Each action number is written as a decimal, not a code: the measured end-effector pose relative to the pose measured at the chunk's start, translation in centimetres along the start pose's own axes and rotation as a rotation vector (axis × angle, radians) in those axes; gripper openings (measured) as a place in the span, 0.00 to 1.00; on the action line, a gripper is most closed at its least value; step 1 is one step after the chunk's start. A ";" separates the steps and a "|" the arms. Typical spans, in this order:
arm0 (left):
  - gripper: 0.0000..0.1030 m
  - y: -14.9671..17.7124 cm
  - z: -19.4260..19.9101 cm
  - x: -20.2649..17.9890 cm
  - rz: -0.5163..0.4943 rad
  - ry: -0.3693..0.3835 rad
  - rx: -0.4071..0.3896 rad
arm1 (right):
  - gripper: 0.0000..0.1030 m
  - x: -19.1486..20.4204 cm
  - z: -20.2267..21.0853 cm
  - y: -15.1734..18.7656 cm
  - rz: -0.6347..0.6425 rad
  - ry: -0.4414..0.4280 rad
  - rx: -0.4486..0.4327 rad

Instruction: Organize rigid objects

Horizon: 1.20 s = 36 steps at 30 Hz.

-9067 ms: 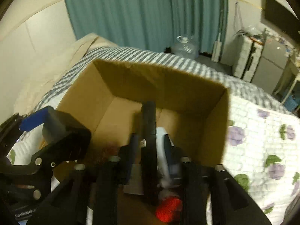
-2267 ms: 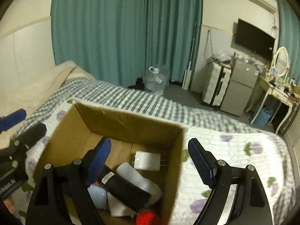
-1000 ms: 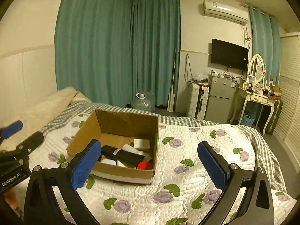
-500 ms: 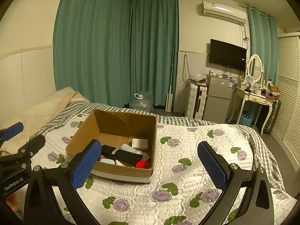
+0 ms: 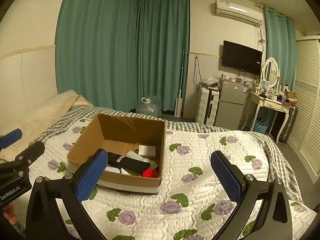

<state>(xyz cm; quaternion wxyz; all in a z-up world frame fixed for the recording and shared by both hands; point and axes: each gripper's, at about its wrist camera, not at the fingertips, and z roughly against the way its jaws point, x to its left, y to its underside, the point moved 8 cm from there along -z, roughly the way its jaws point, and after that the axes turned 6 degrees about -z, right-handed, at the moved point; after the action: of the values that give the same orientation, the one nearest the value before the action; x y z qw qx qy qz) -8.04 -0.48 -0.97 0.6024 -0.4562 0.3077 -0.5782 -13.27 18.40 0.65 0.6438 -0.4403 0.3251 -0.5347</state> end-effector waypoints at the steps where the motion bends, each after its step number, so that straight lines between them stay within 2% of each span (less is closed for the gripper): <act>1: 0.79 0.0 0.0 0.0 -0.002 0.000 -0.001 | 1.00 0.0 0.0 0.0 -0.002 0.001 0.002; 36: 0.79 0.2 -0.1 -0.2 -0.014 -0.001 0.009 | 1.00 -0.4 -0.4 0.4 -0.002 0.012 0.012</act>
<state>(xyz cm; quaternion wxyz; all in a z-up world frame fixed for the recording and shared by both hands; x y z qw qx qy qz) -8.03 -0.31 -1.20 0.6006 -0.4560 0.3014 -0.5835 -13.50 18.70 0.08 0.6441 -0.4334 0.3253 -0.5399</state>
